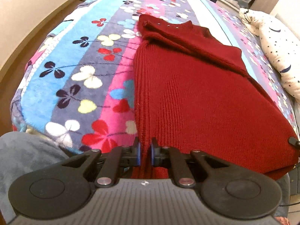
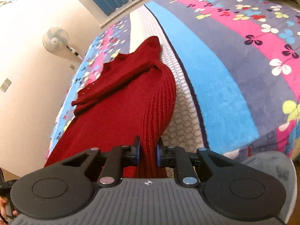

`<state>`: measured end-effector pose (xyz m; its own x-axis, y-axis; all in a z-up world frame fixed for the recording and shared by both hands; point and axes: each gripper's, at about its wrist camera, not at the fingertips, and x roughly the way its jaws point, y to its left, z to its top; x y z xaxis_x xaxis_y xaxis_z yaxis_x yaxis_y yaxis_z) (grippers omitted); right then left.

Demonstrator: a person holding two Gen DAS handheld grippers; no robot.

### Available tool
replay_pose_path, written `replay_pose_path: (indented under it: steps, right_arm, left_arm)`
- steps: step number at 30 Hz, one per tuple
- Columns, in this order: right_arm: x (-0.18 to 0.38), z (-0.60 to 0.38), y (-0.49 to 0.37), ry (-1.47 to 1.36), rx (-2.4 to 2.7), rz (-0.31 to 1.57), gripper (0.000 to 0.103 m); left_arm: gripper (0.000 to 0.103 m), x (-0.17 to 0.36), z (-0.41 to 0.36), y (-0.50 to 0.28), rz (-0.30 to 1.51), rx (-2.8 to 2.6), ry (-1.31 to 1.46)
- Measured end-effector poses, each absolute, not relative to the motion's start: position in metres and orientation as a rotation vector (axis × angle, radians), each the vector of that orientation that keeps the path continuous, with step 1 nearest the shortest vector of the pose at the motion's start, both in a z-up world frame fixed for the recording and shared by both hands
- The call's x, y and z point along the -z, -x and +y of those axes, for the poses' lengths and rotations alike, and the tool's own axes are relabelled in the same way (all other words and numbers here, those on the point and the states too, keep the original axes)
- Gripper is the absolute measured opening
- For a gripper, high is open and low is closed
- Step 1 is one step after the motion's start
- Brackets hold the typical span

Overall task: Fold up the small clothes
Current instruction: 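Grasp the sweater hem with the left gripper while the right gripper grasps the hem, then fold the hem up over the collar with both grippers and release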

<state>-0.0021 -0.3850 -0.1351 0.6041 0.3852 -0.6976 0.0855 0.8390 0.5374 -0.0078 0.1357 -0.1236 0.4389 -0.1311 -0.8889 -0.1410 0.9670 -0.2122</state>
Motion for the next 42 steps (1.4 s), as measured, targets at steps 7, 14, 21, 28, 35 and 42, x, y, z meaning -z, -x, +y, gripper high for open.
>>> replay_pose_path:
  steps: [7,14,21,28,35,42]
  right_arm:
    - [0.117,-0.388,0.054,-0.590,-0.168,0.957,0.016]
    - [0.100,-0.390,0.023,-0.592,-0.148,1.007,0.016]
    - [0.083,-0.381,-0.110,-0.586,-0.159,1.092,0.016]
    - [0.128,-0.389,-0.305,-0.661,0.110,1.122,0.029]
    - [0.148,-0.416,-0.321,-0.680,0.175,0.892,0.068]
    - [0.179,-0.411,-0.285,-0.571,0.111,0.922,0.069]
  left_arm:
    - [0.010,0.115,0.127,0.052,1.166,0.059,0.272]
    - [0.010,0.097,0.141,0.019,1.179,0.044,0.320]
    - [0.009,0.076,0.152,-0.099,1.132,0.024,0.330]
    - [0.037,0.112,0.178,-0.295,1.117,-0.149,0.356]
    - [0.086,0.133,0.209,-0.344,1.021,-0.264,0.328]
    - [0.086,0.152,0.169,-0.306,1.025,-0.119,0.149]
